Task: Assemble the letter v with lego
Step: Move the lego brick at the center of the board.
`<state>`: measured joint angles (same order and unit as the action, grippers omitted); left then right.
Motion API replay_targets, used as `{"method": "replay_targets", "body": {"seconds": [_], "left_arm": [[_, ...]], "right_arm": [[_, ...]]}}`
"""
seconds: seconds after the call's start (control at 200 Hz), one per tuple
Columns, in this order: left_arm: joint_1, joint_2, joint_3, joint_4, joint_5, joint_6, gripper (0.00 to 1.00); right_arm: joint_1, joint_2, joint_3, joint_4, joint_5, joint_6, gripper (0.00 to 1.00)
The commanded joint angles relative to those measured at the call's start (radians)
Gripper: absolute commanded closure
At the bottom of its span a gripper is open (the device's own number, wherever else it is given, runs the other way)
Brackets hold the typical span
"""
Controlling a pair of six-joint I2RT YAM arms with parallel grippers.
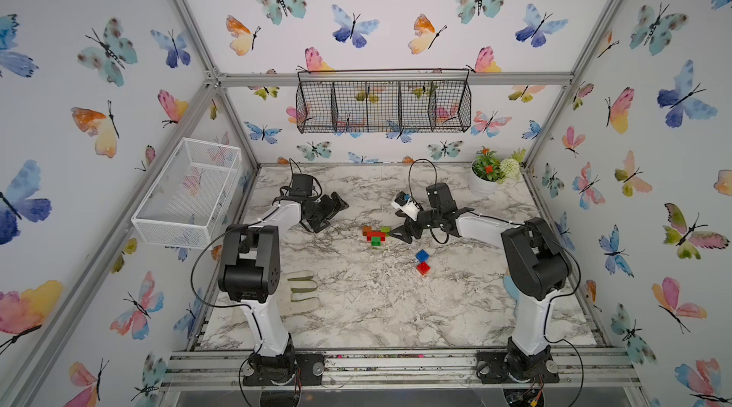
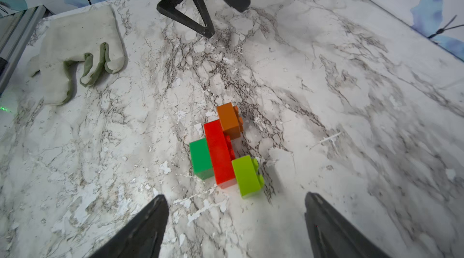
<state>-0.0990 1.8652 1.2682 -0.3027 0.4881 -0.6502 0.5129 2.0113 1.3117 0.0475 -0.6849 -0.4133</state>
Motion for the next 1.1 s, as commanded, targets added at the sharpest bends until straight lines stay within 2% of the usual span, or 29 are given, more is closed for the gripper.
{"method": "replay_targets", "body": {"seconds": [0.0, 0.03, 0.08, 0.14, 0.225, 0.275, 0.335, 0.39, 0.541, 0.666, 0.851, 1.076, 1.096], "left_arm": [[0.029, -0.029, -0.003, -0.042, -0.037, 0.078, 0.02], [0.036, -0.031, -0.009, -0.038, -0.037, 0.080, 0.02], [0.045, -0.038, -0.020, -0.028, -0.038, 0.083, 0.02], [0.052, -0.046, -0.033, -0.019, -0.044, 0.087, 0.02], [0.055, -0.051, -0.040, -0.016, -0.059, 0.097, 0.02], [0.055, -0.052, -0.043, -0.016, -0.068, 0.101, 0.02], [0.055, -0.048, -0.044, -0.014, -0.068, 0.101, 0.02], [0.056, -0.043, -0.043, -0.012, -0.063, 0.100, 0.02], [0.057, -0.033, -0.044, -0.005, -0.057, 0.099, 0.02], [0.060, -0.029, -0.041, 0.000, -0.047, 0.099, 0.02], [0.060, -0.017, -0.036, 0.009, -0.033, 0.094, 0.01], [0.062, -0.006, -0.053, 0.047, -0.014, 0.079, 0.01], [0.061, -0.007, -0.055, 0.049, 0.020, 0.078, 0.01]], "right_arm": [[0.032, 0.096, 0.169, -0.064, 0.025, 0.113, 0.12], [0.037, 0.130, 0.230, -0.097, 0.073, 0.175, 0.16], [0.039, 0.190, 0.339, -0.185, 0.132, 0.250, 0.28], [0.050, 0.256, 0.452, -0.290, 0.186, 0.291, 0.38], [0.072, 0.316, 0.545, -0.376, 0.286, 0.359, 0.38], [0.086, 0.353, 0.605, -0.427, 0.364, 0.440, 0.42], [0.104, 0.401, 0.693, -0.514, 0.344, 0.482, 0.45], [0.131, 0.425, 0.739, -0.557, 0.408, 0.533, 0.46], [0.161, 0.478, 0.823, -0.673, 0.468, 0.604, 0.46], [0.162, 0.475, 0.810, -0.716, 0.498, 0.644, 0.47], [0.173, 0.456, 0.780, -0.753, 0.423, 0.667, 0.47], [0.184, 0.375, 0.650, -0.762, 0.380, 0.718, 0.48], [0.185, 0.367, 0.638, -0.757, 0.372, 0.715, 0.48]]}}
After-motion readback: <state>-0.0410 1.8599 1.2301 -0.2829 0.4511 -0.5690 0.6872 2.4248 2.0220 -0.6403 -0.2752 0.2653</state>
